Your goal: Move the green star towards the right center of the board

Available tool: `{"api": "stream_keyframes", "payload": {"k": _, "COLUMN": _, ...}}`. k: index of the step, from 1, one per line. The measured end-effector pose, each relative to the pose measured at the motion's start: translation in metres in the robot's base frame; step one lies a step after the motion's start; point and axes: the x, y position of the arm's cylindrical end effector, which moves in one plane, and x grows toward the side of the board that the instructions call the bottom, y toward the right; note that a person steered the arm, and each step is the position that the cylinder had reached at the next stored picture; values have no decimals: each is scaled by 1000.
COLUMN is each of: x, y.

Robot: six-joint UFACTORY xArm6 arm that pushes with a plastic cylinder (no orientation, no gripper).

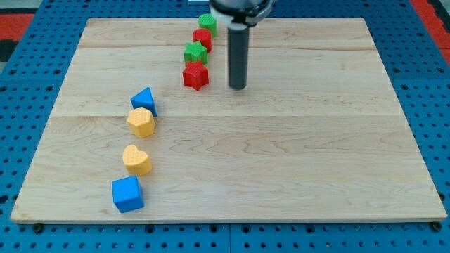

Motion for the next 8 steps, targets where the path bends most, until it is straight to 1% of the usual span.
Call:
{"api": "stream_keyframes", "payload": {"k": 1, "x": -51, "y": 23}}
{"api": "stream_keyframes", "payload": {"k": 2, "x": -126, "y": 34}}
{"api": "stream_keyframes", "payload": {"k": 3, "x": -164, "y": 29}}
{"api": "stream_keyframes", "payload": {"k": 5, "x": -165, "y": 6}}
{"api": "stream_keyframes", "payload": {"k": 7, "x": -166, "y": -90}}
{"api": "stream_keyframes", "payload": {"k": 8, "x": -166, "y": -124}}
